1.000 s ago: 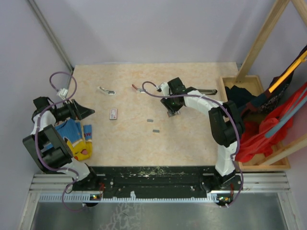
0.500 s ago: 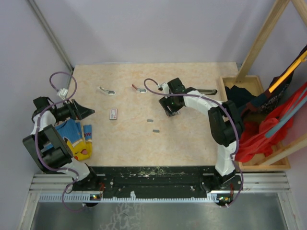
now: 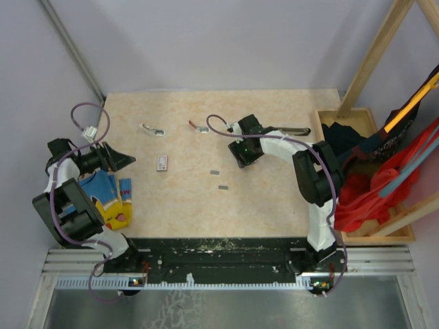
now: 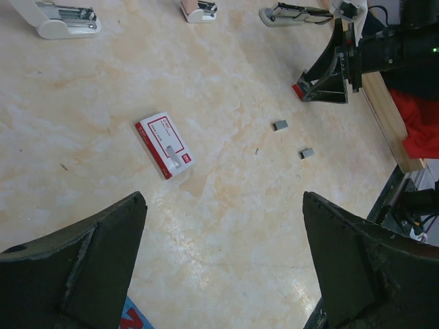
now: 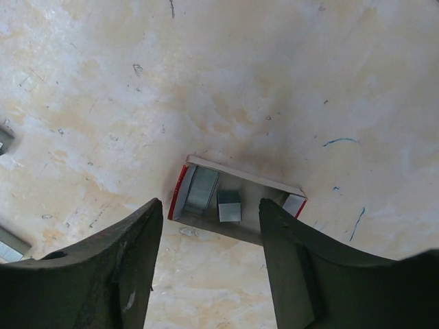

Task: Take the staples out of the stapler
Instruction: Pick up the staple from the center of the board.

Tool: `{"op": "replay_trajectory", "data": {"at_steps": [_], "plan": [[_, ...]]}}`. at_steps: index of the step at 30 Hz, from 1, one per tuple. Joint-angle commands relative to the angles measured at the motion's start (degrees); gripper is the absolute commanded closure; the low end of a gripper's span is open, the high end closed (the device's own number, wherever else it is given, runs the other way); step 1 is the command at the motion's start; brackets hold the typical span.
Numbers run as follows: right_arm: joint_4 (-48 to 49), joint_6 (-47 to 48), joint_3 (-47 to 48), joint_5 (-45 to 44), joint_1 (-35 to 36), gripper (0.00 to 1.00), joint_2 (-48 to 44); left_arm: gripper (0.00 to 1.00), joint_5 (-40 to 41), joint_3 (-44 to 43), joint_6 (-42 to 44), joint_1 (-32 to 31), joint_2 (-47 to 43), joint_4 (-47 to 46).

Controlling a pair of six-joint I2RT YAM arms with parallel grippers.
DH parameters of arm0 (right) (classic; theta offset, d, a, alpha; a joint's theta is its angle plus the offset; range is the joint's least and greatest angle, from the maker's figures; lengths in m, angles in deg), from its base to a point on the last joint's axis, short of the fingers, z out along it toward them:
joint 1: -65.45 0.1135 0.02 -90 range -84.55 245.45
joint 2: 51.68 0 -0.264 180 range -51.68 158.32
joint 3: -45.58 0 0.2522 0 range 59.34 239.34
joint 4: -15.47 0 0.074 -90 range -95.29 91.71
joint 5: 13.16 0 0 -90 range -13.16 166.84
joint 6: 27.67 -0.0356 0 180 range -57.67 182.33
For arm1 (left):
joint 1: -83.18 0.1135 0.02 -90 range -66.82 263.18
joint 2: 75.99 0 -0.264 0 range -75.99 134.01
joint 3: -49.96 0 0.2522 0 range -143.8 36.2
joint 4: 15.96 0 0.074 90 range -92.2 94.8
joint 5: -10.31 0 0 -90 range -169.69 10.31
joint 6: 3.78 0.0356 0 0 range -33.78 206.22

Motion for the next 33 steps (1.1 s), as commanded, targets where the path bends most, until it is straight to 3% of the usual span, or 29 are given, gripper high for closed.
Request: {"op": "replay_trajectory", "data": {"at_steps": [1,17,21,25,33], "plan": [[2.10,-0.83,0.06,-0.92,0.34,0.44,0.35,0.00,-1.41,-0.31,1.26,0.32,0.41,0.45],[1.50,0.76,-0.02,-2.63,0.36,0.61,-0.65,0.00,-1.46,-0.40,1.29,0.32,0.59,0.57],[1.67,1.81,0.12,-3.64,0.38,0.61,-1.05,0.00,-1.43,-0.36,1.28,0.32,0.63,0.58],[1.52,4.02,0.78,-3.08,0.37,0.49,-2.83,0.00,-1.46,-0.32,1.27,0.32,0.54,0.55],[1.30,10.82,0.91,3.27,1.16,0.47,-9.21,0.00,-1.41,-0.32,1.33,0.32,0.65,0.55]]}}
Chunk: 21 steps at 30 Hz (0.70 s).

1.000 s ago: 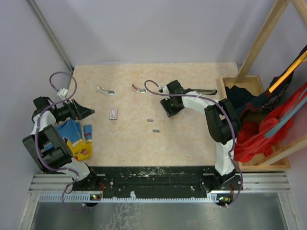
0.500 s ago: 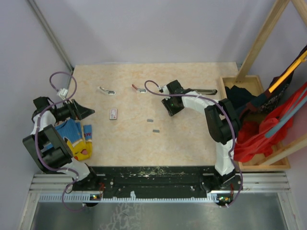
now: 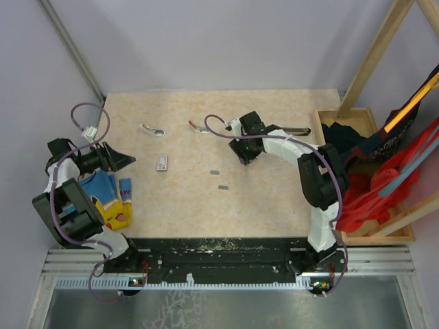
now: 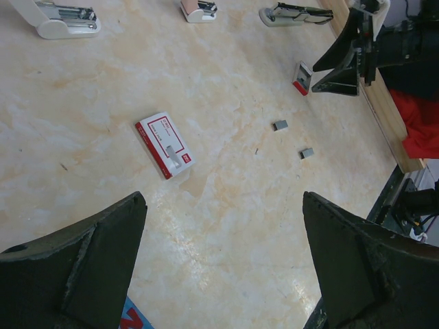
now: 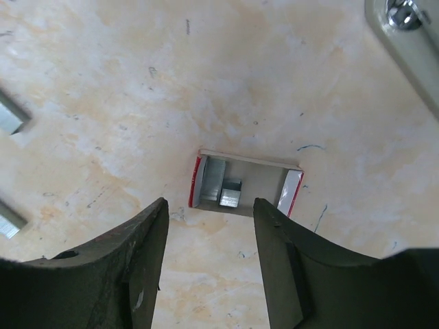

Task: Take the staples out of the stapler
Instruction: Pick up the staple from the center of the board.

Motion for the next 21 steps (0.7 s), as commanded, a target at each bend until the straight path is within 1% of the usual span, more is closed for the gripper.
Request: {"op": "replay_trajectory", "data": {"at_steps": [1,9,14,21], "plan": [[1.41,5.74,0.72,5.09,1.32,0.47,-7.67,0.00,-1.44,-0.29,1.32,0.32,0.60,0.59],[1.63,14.43,-4.13,12.90,6.48,0.46,-11.38,0.00,-1.34,-0.29,1.43,0.32,0.24,0.59],[0.88,17.04,-5.19,16.34,9.88,0.46,-10.71,0.00,-1.31,-0.29,1.46,0.32,0.10,0.68],[-0.30,18.22,-4.54,14.62,13.41,0.47,-6.57,0.00,-1.41,-0.38,1.70,0.32,0.13,0.89]]}}
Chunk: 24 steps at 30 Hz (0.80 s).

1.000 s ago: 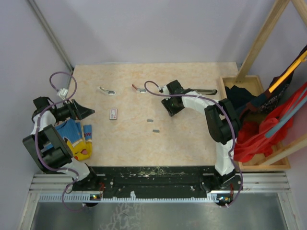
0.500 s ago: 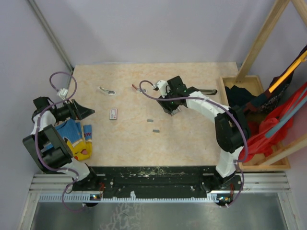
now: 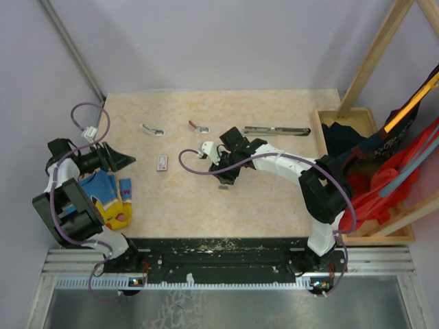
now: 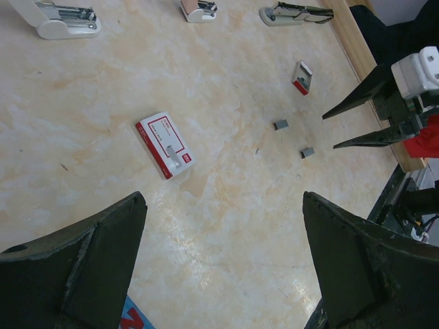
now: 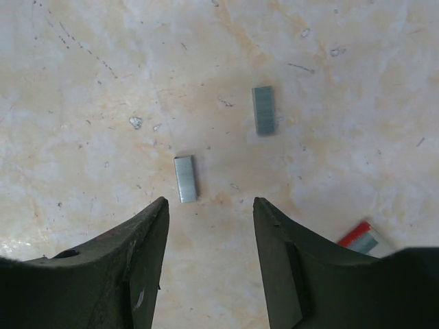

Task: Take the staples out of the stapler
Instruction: Pick up the staple from the center of the board.

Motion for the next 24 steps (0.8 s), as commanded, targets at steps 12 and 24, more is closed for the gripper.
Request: {"op": "replay_trajectory", "data": {"at_steps": [12,24], "plan": [[-0.13,2.12,0.83,-1.24,3.42,0.51,4.73,0.00,-1.56,-0.58,1.95,0.38,0.25,1.19],[0.97,2.73,-0.47,-5.49,5.72,0.63,6.36,0.00,-1.73,-0.67,2.08,0.41,0.37,1.43]]}}
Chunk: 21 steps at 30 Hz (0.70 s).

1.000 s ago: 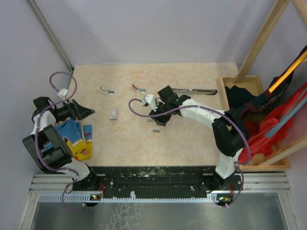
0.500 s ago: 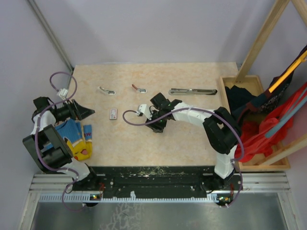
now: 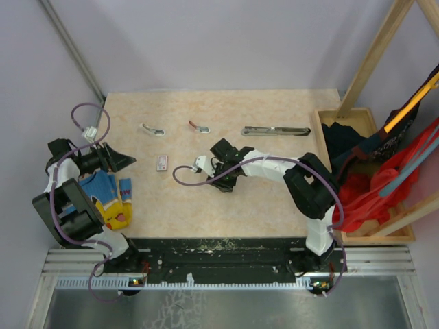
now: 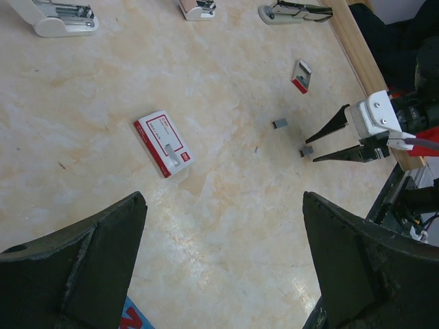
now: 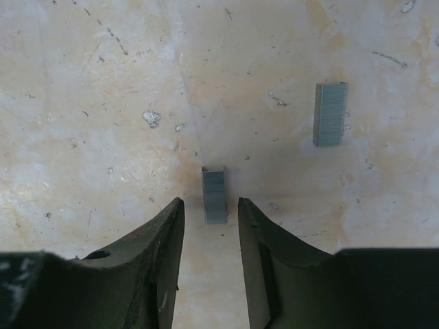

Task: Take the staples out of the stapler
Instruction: Pick up the staple from the center of the board.

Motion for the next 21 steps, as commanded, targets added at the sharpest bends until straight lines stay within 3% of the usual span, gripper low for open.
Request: {"op": "replay_trajectory", "data": {"at_steps": [1,17,21], "plan": [[1.76,0.87,-0.34,-1.40,1.09,0.64,-0.15,0.00,-1.70,-0.64,1.19,0.41,0.41,0.73],[3.09,1.11,-1.75,-3.35,2.49,0.76,0.38,0.00,-1.76,-0.78,1.26,0.41,0.50,0.88],[3.34,0.90,-1.67,-4.01,2.63,0.85,0.41,0.00,-1.78,-0.80,1.26,0.41,0.59,0.91]]}}
